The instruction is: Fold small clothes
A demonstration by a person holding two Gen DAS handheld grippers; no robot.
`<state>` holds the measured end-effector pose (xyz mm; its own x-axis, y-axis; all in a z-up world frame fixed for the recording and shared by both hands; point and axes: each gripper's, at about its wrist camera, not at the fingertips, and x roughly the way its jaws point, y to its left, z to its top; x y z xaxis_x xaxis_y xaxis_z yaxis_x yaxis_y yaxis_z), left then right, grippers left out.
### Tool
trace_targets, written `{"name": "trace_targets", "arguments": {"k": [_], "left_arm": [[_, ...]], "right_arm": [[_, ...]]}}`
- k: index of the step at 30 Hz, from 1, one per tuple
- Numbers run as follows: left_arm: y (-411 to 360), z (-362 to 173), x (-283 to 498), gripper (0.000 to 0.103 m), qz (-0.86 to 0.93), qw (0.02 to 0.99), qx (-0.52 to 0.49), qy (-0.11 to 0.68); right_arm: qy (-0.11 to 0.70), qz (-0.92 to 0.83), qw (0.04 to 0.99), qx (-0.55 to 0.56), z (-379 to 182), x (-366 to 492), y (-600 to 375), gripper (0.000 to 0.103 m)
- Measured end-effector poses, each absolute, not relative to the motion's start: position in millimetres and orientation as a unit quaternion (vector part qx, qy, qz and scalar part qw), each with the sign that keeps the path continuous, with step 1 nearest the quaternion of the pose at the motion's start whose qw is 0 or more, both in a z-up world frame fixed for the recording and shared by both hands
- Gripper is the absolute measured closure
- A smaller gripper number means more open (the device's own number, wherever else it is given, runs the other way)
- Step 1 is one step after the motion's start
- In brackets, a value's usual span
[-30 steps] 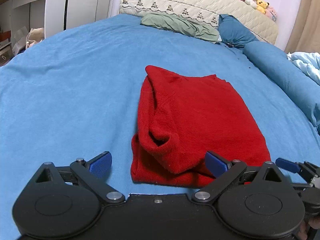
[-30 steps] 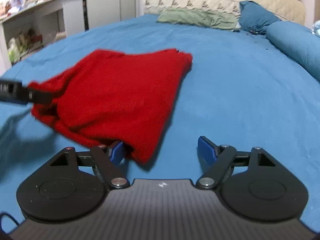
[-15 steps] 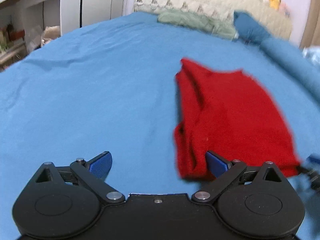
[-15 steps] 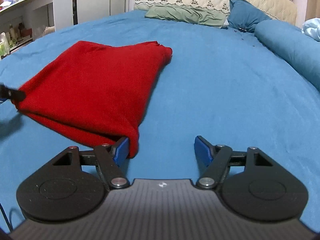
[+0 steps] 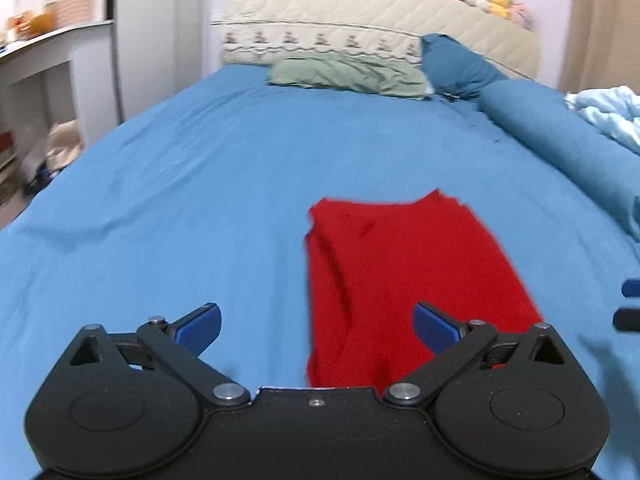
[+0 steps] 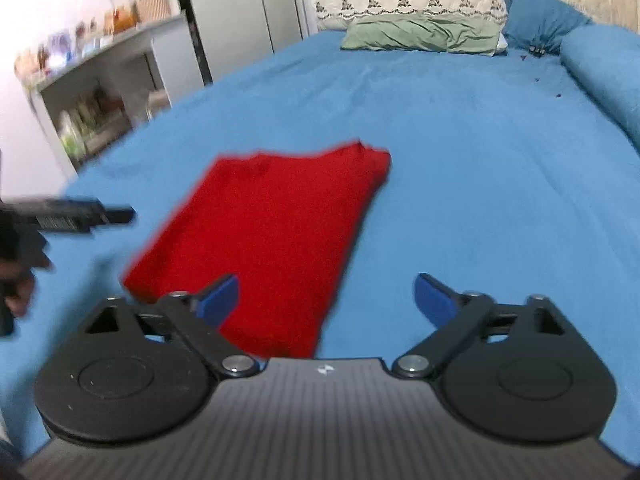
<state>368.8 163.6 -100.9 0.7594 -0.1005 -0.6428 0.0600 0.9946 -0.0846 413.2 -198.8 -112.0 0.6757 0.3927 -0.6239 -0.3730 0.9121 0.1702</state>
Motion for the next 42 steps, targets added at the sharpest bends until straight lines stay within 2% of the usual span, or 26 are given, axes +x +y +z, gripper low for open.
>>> {"name": "trace_targets", "arguments": {"k": [3,6,9,12,14,15,16,17,18,19,22,28,34,38,42], "left_arm": [[169,-106,408,0.000,-0.068,0.917,-0.068,0.388],[177,-131,442,0.001,-0.084,0.892,-0.124,0.427],[177,-152,458,0.010,-0.094,0.880,-0.145,0.443],[173,-166,465,0.019,-0.104,0.874,-0.154,0.449],[169,-168,467,0.023,-0.106,0.877,-0.153,0.443],[168,-168,469,0.028,-0.109,0.878,-0.153,0.440],[167,-169,470,0.044,-0.114,0.877,-0.158,0.440],[169,-169,469,0.052,-0.119,0.873,-0.165,0.443],[167,-168,470,0.055,-0.117,0.872,-0.167,0.444],[166,-165,470,0.064,-0.116,0.873,-0.165,0.444],[160,-150,464,0.073,-0.114,0.881,-0.154,0.432],[127,-92,425,0.075,-0.145,0.898,-0.123,0.398],[76,-31,349,0.075,-0.186,0.906,-0.100,0.366],[29,-36,294,0.075,-0.215,0.900,-0.072,0.371],[-7,-62,255,0.075,-0.232,0.890,-0.060,0.389]], "right_arm": [[0.384,0.219,0.894,0.067,-98,455,-196,0.000],[0.435,0.217,0.867,0.108,-114,500,-188,0.000],[0.469,0.209,0.845,0.151,-143,529,-181,0.000],[0.473,0.205,0.845,0.144,-164,539,-171,0.000],[0.476,0.207,0.843,0.142,-176,543,-166,0.009],[0.481,0.207,0.840,0.144,-182,546,-163,0.027],[0.487,0.209,0.835,0.149,-188,547,-162,0.036],[0.487,0.211,0.834,0.154,-191,547,-161,0.040],[0.481,0.212,0.837,0.153,-191,545,-160,0.052],[0.475,0.214,0.841,0.149,-188,543,-160,0.060],[0.459,0.219,0.847,0.155,-172,538,-161,0.065],[0.420,0.236,0.865,0.140,-112,501,-180,0.065],[0.408,0.240,0.871,0.130,-44,420,-235,0.065],[0.415,0.228,0.872,0.121,-30,357,-270,0.065],[0.431,0.213,0.872,0.095,-56,302,-300,0.065]]}}
